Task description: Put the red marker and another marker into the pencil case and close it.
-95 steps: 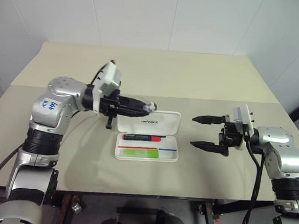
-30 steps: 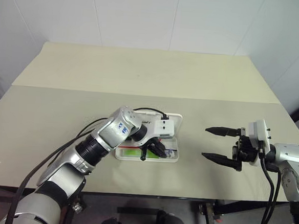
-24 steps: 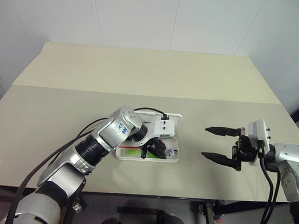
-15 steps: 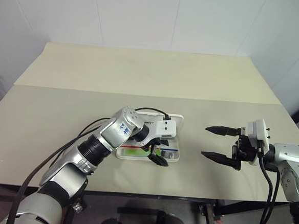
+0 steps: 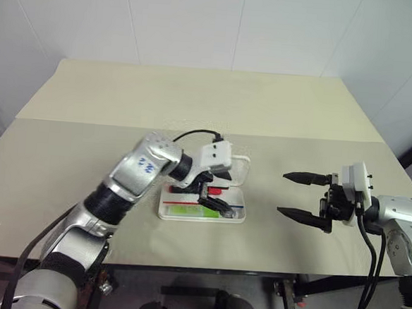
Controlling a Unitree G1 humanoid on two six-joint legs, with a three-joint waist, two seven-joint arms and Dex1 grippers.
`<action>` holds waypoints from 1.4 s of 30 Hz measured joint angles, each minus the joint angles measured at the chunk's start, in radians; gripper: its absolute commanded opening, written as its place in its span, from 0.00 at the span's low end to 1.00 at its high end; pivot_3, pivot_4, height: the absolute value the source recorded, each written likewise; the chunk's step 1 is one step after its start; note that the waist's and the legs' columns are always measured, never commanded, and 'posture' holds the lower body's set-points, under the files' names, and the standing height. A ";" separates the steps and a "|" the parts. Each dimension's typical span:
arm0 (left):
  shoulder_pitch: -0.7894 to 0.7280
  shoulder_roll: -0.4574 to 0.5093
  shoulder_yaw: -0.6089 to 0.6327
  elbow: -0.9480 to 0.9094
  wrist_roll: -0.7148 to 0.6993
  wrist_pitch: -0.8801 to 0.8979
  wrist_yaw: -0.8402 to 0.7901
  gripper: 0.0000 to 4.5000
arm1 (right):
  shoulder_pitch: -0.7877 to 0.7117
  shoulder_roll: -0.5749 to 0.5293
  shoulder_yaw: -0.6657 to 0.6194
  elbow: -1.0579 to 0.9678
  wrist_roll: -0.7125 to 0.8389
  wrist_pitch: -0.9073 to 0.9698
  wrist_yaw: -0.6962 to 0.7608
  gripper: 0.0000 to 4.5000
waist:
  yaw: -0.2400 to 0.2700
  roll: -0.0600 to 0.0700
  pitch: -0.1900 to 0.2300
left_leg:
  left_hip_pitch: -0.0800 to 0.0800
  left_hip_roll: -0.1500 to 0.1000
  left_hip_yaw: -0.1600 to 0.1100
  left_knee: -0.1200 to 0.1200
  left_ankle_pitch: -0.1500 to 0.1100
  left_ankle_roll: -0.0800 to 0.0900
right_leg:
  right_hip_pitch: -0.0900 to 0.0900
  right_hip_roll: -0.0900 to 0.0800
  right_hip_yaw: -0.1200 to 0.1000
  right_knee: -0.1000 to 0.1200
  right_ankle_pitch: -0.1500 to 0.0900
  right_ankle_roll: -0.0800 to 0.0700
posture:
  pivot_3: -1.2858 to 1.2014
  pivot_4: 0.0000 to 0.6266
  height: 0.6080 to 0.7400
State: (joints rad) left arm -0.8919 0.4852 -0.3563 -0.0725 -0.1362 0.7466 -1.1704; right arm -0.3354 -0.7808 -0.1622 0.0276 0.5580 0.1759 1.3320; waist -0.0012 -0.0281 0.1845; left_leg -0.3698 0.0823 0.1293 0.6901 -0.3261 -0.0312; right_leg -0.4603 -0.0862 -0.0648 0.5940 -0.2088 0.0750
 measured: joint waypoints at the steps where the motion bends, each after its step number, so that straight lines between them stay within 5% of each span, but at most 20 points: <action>1: 0.021 0.008 0.021 -0.020 -0.020 -0.006 -0.002 0.99 | -0.003 0.000 0.001 0.006 0.000 0.000 0.001 1.00 | 0.001 0.000 0.000 | 0.000 0.000 0.000 0.000 0.000 0.000 | 0.000 0.000 0.000 0.000 0.000 0.000 | 0.52 0.24 1.00; 10: 0.170 0.041 0.349 -0.171 -0.285 -0.081 0.015 0.99 | -0.067 0.004 0.017 0.066 -0.010 -0.003 0.031 1.00 | 0.000 0.000 0.000 | 0.001 0.000 0.000 0.003 0.000 0.001 | 0.001 0.000 0.000 0.001 0.000 0.000 | 0.52 0.24 1.00; 15: 0.215 0.052 0.407 -0.191 -0.344 -0.089 0.050 0.99 | -0.101 0.019 0.043 0.099 -0.025 -0.008 0.040 1.00 | 0.001 0.000 0.000 | 0.000 0.000 0.000 0.002 0.000 0.000 | 0.001 0.000 0.000 0.001 0.000 0.000 | 0.52 0.24 1.00; 18: 0.248 0.088 0.464 -0.177 -0.367 -0.129 0.054 0.86 | -0.115 0.024 0.047 0.103 -0.029 -0.019 0.047 1.00 | 0.000 0.000 0.000 | 0.000 0.000 0.000 0.002 0.000 -0.001 | 0.001 0.000 0.000 0.001 0.000 0.000 | 0.52 0.24 1.00; 29: 0.256 0.203 0.569 0.166 -0.368 -0.357 -0.043 0.04 | -0.131 0.040 0.048 0.135 -0.033 -0.023 0.062 1.00 | 0.001 0.000 0.000 | 0.000 0.000 0.000 0.002 0.000 0.000 | 0.001 0.000 -0.001 0.001 0.001 0.000 | 0.52 0.24 1.00; 34: 0.203 0.219 0.567 0.317 -0.364 -0.403 -0.087 0.01 | -0.133 0.041 0.047 0.138 -0.033 -0.025 0.068 1.00 | 0.000 0.000 0.000 | -0.001 0.001 0.001 0.001 -0.001 0.000 | 0.001 0.000 -0.001 0.002 0.001 0.000 | 0.52 0.24 1.00; 42: -0.041 0.238 0.549 0.829 -0.233 -0.588 -0.042 0.01 | -0.133 0.048 0.048 0.138 -0.040 -0.024 0.067 1.00 | 0.000 0.000 0.000 | 0.000 0.001 0.001 0.001 -0.001 0.000 | 0.001 0.000 -0.001 0.003 0.001 0.000 | 0.52 0.24 1.00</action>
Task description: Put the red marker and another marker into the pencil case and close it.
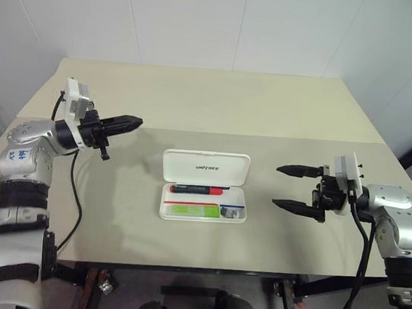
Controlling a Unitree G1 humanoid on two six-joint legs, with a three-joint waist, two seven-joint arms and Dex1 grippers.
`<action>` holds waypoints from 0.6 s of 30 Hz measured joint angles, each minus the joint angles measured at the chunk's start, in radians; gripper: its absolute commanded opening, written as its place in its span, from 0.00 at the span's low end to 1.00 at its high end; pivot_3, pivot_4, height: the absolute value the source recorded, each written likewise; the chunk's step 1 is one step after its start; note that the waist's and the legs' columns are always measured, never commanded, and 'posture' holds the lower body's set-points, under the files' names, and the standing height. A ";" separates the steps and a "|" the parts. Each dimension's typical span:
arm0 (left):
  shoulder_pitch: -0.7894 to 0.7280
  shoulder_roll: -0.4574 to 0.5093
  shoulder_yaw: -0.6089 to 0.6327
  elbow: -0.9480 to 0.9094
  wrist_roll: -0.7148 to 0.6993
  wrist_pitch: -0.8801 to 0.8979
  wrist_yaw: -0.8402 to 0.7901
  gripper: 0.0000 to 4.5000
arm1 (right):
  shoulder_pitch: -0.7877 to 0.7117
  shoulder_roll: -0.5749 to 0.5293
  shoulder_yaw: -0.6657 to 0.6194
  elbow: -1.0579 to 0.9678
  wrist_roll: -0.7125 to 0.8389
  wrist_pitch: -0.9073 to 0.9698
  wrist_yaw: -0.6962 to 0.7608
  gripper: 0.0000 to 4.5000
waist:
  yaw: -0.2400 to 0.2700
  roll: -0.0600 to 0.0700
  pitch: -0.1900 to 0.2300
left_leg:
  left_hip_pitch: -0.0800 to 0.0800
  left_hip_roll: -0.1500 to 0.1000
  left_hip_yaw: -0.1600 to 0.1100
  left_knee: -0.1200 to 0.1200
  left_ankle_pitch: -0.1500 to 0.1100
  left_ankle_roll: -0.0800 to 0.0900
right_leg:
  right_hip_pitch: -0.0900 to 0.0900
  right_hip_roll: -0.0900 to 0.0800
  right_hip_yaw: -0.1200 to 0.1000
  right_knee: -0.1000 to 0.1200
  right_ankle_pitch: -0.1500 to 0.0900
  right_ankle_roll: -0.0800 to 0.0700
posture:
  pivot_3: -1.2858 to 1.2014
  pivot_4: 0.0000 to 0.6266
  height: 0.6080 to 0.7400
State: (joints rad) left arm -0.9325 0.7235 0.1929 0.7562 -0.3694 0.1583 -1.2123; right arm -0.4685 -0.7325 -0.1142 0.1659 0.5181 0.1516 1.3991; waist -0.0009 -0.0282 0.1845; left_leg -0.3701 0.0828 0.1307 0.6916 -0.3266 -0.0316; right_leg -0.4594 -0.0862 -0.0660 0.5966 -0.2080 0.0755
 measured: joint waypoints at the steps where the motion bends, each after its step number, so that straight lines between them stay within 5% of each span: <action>1: -0.042 -0.001 -0.016 0.094 0.039 -0.022 0.033 0.01 | -0.001 0.001 0.000 0.000 -0.001 0.000 0.000 1.00 | 0.000 0.000 0.000 | 0.000 0.000 0.000 0.000 0.000 0.000 | 0.000 0.000 0.000 0.000 0.000 0.000 | 0.52 0.24 1.00; 8: -0.181 -0.064 -0.051 0.402 0.107 0.018 -0.060 0.01 | -0.026 0.007 0.000 0.030 -0.001 -0.004 0.015 1.00 | 0.000 0.000 0.000 | -0.002 0.000 0.001 -0.001 -0.001 0.001 | 0.000 0.000 0.000 -0.003 0.000 0.001 | 0.52 0.24 1.00; 18: -0.242 -0.142 -0.074 0.507 0.179 -0.037 -0.144 0.01 | -0.100 0.028 -0.011 0.116 0.061 -0.001 0.106 1.00 | -0.003 0.000 0.000 | -0.001 0.000 0.002 -0.001 -0.001 0.000 | -0.001 0.000 0.000 -0.003 0.001 0.001 | 0.52 0.24 1.00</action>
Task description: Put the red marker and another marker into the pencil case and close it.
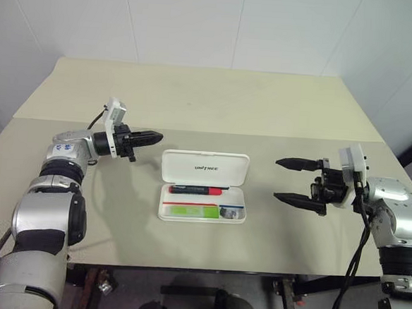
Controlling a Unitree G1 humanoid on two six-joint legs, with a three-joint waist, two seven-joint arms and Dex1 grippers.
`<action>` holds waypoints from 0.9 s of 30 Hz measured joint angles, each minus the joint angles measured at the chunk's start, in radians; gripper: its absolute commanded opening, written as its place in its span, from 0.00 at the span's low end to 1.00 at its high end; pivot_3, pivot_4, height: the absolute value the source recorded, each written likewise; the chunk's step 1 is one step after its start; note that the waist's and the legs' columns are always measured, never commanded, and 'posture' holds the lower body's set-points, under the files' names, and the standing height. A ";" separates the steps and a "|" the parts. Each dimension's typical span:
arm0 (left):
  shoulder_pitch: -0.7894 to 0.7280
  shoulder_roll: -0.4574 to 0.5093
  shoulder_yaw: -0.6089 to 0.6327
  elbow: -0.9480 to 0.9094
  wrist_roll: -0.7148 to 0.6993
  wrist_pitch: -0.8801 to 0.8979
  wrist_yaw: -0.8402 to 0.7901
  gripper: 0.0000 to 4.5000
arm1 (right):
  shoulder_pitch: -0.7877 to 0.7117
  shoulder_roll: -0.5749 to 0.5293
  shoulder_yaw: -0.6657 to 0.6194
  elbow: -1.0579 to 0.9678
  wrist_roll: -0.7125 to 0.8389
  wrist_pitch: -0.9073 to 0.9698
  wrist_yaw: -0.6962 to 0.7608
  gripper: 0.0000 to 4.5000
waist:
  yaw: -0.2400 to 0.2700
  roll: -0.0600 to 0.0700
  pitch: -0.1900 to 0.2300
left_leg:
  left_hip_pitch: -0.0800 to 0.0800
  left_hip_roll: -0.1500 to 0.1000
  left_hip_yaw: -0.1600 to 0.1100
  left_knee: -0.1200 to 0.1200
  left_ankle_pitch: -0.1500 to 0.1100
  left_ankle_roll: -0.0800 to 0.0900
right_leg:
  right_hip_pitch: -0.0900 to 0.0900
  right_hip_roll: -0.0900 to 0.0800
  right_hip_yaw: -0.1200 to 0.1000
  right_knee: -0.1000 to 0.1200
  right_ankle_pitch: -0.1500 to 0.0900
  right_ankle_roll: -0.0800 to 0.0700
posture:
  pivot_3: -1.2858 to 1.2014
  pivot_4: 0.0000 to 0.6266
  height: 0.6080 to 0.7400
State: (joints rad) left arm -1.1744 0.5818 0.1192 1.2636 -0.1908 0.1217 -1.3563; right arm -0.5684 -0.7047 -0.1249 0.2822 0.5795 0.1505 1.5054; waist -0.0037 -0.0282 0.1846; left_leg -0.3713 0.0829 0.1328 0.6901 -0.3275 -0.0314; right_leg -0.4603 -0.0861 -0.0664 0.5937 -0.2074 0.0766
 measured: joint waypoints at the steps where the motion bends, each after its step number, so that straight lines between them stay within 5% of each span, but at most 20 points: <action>1: 0.000 -0.004 -0.012 0.000 0.009 0.002 -0.028 0.01 | -0.009 -0.001 -0.004 0.007 0.007 0.004 0.004 1.00 | 0.000 0.000 0.000 | 0.000 0.000 0.000 0.000 0.000 0.000 | 0.000 0.000 0.000 0.000 0.000 0.000 | 0.52 0.24 1.00; 15: 0.002 -0.060 -0.118 -0.077 0.067 0.029 -0.146 0.01 | -0.189 -0.132 0.034 0.281 0.046 -0.071 0.029 1.00 | 0.000 0.000 0.000 | 0.000 0.000 0.000 0.000 0.000 0.000 | -0.001 0.000 0.000 0.000 0.000 0.000 | 0.52 0.24 1.00; 27: 0.190 -0.011 -0.476 -0.500 -0.069 0.075 -0.146 0.01 | -0.188 -0.190 0.140 0.282 0.133 -0.088 0.031 1.00 | 0.000 0.000 0.000 | 0.001 0.000 0.001 -0.001 0.000 0.000 | -0.001 0.000 0.002 0.000 0.000 0.000 | 0.52 0.24 1.00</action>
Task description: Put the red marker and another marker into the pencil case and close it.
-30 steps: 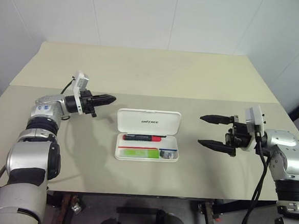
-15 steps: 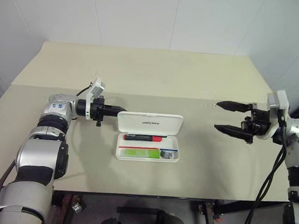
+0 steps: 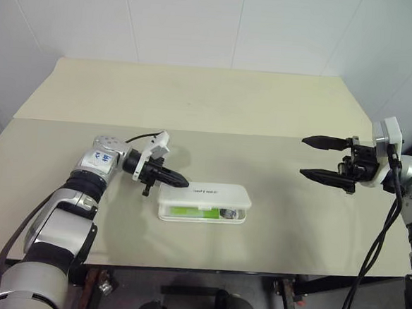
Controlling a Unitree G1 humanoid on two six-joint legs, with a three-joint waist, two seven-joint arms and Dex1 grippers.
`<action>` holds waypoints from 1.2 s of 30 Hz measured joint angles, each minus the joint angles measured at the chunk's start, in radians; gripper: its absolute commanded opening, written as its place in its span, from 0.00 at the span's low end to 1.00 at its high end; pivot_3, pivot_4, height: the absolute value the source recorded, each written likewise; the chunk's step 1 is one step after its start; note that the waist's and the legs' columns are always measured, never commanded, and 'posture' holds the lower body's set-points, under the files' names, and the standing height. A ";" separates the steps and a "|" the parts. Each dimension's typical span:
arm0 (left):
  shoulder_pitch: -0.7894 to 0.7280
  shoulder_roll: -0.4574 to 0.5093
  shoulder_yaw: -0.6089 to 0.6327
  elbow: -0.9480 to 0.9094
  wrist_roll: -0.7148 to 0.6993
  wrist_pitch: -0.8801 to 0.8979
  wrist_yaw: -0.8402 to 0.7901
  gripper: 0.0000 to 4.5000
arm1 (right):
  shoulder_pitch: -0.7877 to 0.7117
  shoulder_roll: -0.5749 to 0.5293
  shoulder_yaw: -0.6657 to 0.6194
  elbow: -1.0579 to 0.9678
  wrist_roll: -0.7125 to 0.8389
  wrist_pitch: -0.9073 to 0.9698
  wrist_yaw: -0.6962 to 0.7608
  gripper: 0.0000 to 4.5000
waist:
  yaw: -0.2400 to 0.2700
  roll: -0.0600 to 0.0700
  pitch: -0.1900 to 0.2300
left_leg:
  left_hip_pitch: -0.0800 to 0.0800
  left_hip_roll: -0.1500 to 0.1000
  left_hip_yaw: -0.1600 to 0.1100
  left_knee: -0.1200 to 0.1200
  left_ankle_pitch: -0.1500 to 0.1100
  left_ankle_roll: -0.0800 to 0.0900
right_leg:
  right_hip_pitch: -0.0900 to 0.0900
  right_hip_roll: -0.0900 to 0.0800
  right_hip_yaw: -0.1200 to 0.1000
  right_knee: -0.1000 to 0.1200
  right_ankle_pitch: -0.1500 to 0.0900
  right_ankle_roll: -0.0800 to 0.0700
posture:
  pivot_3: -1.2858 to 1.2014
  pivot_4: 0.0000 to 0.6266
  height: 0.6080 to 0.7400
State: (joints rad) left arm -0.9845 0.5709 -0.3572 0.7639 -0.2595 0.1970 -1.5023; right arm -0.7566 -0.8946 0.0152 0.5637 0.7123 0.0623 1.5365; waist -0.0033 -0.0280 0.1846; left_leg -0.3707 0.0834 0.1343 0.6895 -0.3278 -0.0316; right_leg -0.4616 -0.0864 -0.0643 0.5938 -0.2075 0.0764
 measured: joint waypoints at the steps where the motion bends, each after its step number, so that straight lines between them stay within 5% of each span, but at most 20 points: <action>1: 0.025 0.000 -0.021 -0.038 -0.013 -0.002 0.000 0.01 | 0.003 0.000 0.001 -0.001 0.001 -0.001 0.000 1.00 | 0.000 0.000 0.000 | 0.000 0.000 0.000 0.000 0.000 0.000 | 0.000 0.000 0.000 0.000 0.000 0.000 | 0.52 0.24 1.00; 21: -0.028 0.015 -0.154 0.000 0.010 -0.161 0.000 0.01 | 0.110 0.012 -0.002 -0.129 0.037 0.044 0.000 1.00 | -0.002 0.002 -0.001 | 0.003 0.000 0.000 0.008 -0.002 0.007 | 0.003 0.000 0.002 0.001 0.001 -0.002 | 0.52 0.24 1.00; 31: 0.164 -0.004 0.156 -0.192 -0.080 0.024 0.129 0.01 | 0.111 0.060 -0.061 -0.130 -0.014 0.034 0.000 1.00 | -0.001 0.002 -0.001 | 0.000 0.000 -0.001 0.008 -0.003 0.006 | 0.000 0.000 0.001 0.007 0.001 -0.002 | 0.52 0.24 1.00; 36: 0.313 0.015 0.277 -0.429 -0.166 0.071 0.163 0.27 | 0.099 0.093 -0.065 -0.127 -0.046 0.040 -0.002 1.00 | 0.000 0.002 -0.001 | -0.001 0.001 0.001 0.008 -0.002 0.003 | 0.000 -0.001 0.001 0.005 0.001 -0.001 | 0.52 0.24 1.00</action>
State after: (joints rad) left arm -0.6710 0.5856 -0.0799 0.3347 -0.4257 0.2677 -1.3397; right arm -0.6572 -0.8020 -0.0495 0.4364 0.6668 0.1025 1.5342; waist -0.0033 -0.0263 0.1838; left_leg -0.3715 0.0841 0.1351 0.6972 -0.3300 -0.0285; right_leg -0.4619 -0.0869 -0.0632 0.5985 -0.2063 0.0753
